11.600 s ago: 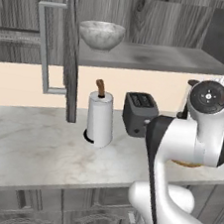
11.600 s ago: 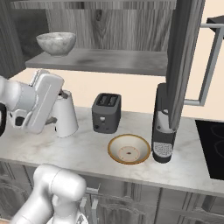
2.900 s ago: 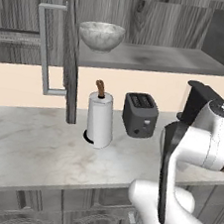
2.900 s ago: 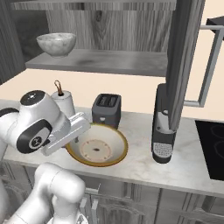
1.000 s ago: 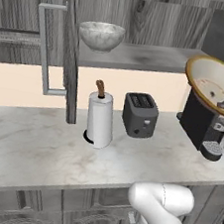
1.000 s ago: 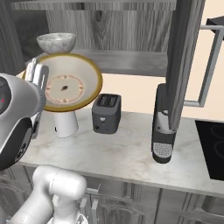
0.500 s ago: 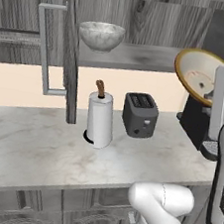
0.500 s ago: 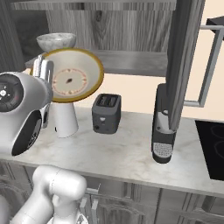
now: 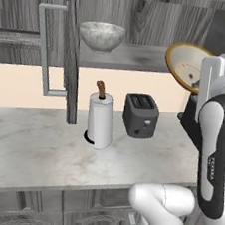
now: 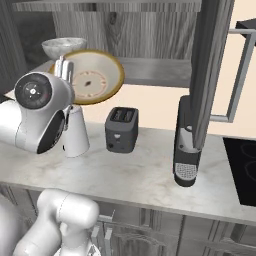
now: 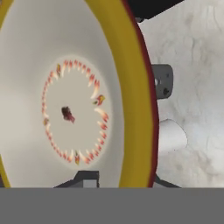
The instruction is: Open the cabinet. Pick the bowls from the counter and place them in the cabinet. Then close the cabinet.
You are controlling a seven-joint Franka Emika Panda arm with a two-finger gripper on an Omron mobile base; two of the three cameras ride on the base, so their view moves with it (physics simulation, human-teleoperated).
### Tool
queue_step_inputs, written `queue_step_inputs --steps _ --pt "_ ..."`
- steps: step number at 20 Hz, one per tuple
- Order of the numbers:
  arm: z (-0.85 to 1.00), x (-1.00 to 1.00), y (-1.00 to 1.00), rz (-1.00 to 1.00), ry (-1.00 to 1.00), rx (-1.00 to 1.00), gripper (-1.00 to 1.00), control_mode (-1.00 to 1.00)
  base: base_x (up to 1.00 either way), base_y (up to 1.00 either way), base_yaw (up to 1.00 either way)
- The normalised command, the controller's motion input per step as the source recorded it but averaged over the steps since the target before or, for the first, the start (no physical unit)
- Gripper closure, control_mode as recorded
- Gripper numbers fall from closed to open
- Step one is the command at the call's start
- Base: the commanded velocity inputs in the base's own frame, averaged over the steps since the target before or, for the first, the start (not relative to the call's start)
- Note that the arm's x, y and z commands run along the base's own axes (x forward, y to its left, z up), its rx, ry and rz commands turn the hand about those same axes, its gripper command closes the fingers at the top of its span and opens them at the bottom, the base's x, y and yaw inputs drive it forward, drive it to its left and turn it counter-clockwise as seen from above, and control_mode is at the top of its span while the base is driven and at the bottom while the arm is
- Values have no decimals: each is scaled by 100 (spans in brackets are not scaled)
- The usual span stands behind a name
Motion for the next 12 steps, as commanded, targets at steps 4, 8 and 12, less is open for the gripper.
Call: queue_step_inputs --steps 4,8,12 --pt "0 70 0 2 -3 0 100 -100 0 0 0" --pt "0 68 -1 1 -2 0 100 -100 0 0 0" --pt "-3 72 -4 1 -8 0 100 -100 0 0 0"
